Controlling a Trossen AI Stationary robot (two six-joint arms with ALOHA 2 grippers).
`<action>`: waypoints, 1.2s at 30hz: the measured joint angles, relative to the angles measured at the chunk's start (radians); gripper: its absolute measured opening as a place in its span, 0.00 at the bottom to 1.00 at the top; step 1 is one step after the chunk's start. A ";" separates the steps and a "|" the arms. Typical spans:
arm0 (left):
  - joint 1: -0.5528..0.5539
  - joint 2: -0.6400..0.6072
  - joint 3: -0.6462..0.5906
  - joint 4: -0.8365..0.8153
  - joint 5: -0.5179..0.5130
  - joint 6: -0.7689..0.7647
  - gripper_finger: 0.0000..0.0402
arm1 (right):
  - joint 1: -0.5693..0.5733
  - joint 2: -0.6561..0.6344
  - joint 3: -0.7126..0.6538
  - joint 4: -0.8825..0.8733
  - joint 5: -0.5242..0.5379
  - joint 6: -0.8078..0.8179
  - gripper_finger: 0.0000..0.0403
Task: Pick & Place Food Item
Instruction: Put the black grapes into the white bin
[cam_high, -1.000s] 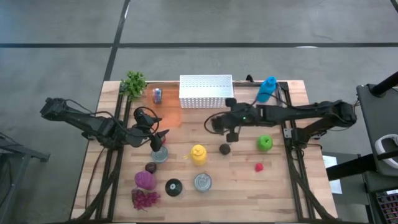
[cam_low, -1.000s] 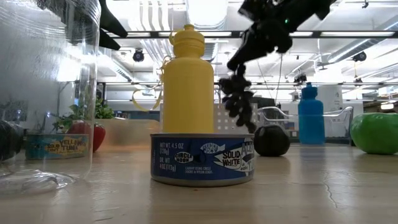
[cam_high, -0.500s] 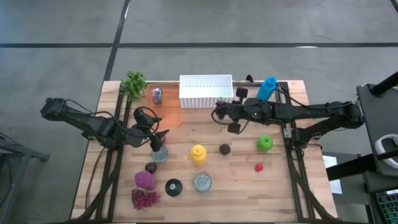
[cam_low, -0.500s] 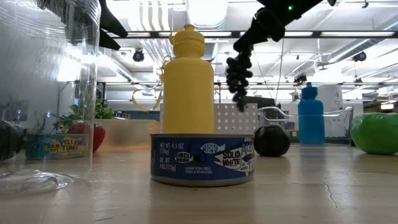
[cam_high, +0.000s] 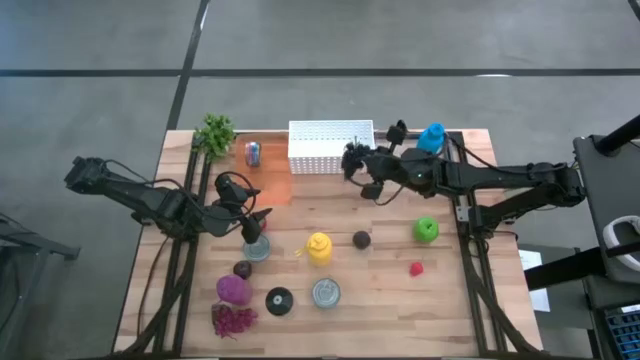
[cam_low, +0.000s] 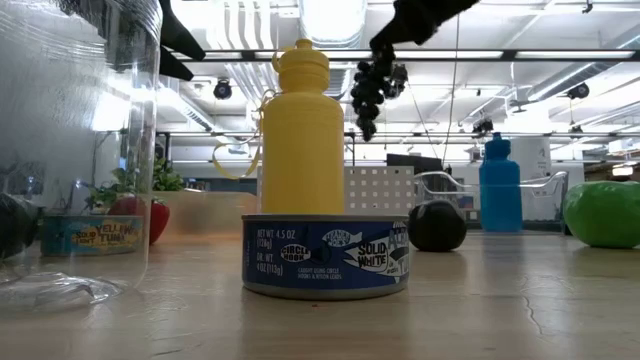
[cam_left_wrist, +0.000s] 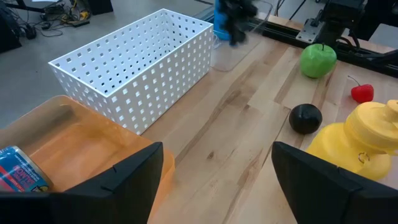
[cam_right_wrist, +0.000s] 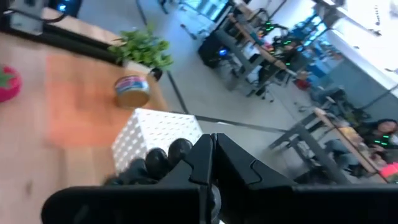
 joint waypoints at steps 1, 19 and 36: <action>0.000 0.000 0.000 0.000 0.000 0.000 0.75 | -0.001 0.000 0.010 0.001 0.000 0.000 0.02; 0.000 0.000 0.000 0.000 0.000 0.001 0.78 | -0.196 0.002 0.108 0.009 0.000 0.030 0.02; 0.000 0.000 0.000 0.000 0.000 0.002 0.75 | -0.359 0.163 0.111 0.059 -0.015 0.083 0.02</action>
